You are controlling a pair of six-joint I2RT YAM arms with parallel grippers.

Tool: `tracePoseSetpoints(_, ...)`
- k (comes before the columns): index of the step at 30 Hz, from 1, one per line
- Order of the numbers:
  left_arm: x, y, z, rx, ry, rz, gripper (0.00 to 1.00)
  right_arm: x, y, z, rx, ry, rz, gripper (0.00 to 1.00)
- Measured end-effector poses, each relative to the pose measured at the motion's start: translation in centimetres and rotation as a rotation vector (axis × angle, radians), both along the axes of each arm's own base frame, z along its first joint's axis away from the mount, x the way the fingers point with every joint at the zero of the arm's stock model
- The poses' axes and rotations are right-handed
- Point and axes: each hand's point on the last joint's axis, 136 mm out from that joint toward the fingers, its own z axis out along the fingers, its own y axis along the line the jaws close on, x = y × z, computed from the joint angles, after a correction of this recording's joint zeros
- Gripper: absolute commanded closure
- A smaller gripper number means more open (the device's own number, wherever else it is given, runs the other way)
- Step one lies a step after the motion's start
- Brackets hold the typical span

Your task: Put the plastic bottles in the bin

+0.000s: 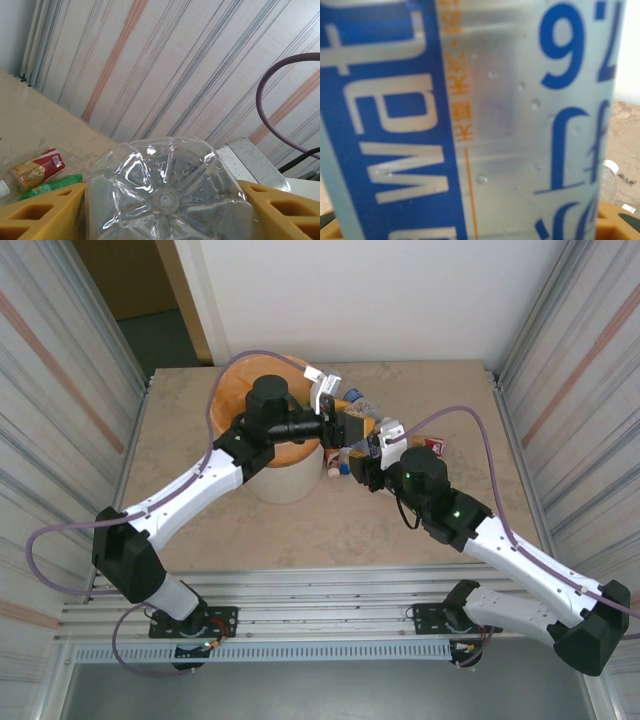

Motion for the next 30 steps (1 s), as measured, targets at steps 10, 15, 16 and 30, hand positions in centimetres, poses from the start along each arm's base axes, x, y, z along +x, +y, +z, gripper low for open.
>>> tracePoseSetpoints(10,0.3,0.2,0.0,0.002,0.000,0.010,0.72,0.6,0.4,-0.1,-0.005,0.001,-0.010,0.53)
tracePoseSetpoints(15,0.1,0.1,-0.1,0.014,-0.013,0.005,0.83,0.6,0.4,-0.1,-0.011,-0.003,-0.004,0.24)
tracePoseSetpoints(16,0.0,0.1,-0.3,0.021,-0.013,0.004,0.84,0.6,0.5,0.0,-0.011,-0.009,-0.001,0.18)
tracePoseSetpoints(30,0.0,3.7,5.0,0.007,-0.226,0.136,0.88,-0.9,-1.1,3.0,0.051,-0.059,-0.008,0.02)
